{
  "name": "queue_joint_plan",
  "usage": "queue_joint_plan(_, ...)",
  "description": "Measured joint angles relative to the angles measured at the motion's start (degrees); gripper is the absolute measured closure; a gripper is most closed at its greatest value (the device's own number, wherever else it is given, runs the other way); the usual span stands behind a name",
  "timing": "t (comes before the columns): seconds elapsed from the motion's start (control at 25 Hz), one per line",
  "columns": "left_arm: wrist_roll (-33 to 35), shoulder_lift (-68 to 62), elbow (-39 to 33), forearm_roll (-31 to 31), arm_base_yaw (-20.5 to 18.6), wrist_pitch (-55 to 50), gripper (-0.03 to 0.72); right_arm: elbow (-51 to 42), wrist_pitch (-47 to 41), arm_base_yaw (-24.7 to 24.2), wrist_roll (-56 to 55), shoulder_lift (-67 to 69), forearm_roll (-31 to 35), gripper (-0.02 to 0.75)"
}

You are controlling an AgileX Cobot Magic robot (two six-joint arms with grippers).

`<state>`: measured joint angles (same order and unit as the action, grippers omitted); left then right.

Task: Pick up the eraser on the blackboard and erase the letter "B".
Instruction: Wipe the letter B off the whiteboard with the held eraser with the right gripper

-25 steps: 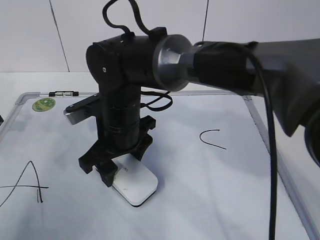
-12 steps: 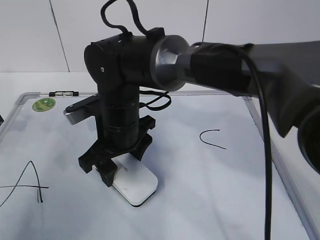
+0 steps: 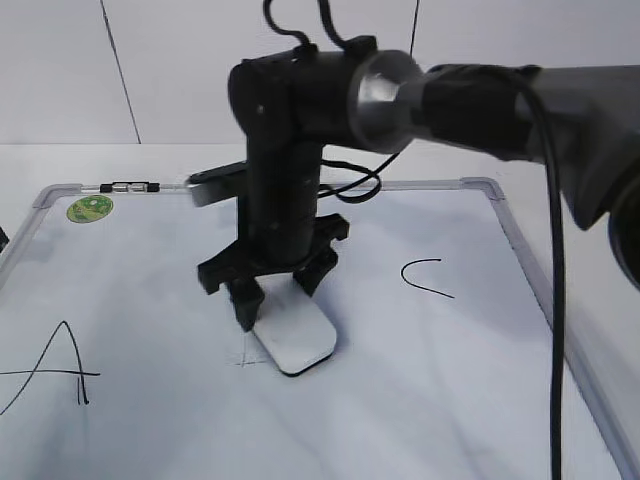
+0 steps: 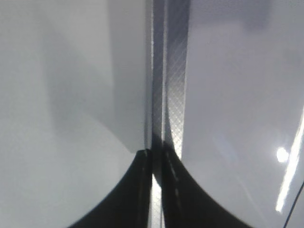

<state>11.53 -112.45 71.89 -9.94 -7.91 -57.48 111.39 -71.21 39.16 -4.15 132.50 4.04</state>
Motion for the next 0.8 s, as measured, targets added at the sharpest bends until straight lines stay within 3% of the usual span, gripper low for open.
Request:
queue_joint_plan(0.28,0.0,0.0,0.0,-0.13,0.0,0.0,0.657,0.0,0.9,-6.68,-1.26,0.0,-1.15,0.222)
queue_joint_plan(0.52,0.0,0.0,0.0,-0.25,0.0,0.1,0.657,0.22,0.9,-5.82,-1.28,0.0,-2.23,0.222)
queue_joint_plan(0.8,0.0,0.0,0.0,-0.25,0.0,0.0,0.657,6.35,-1.1,-1.23,1.13,2.77,-5.83,0.222)
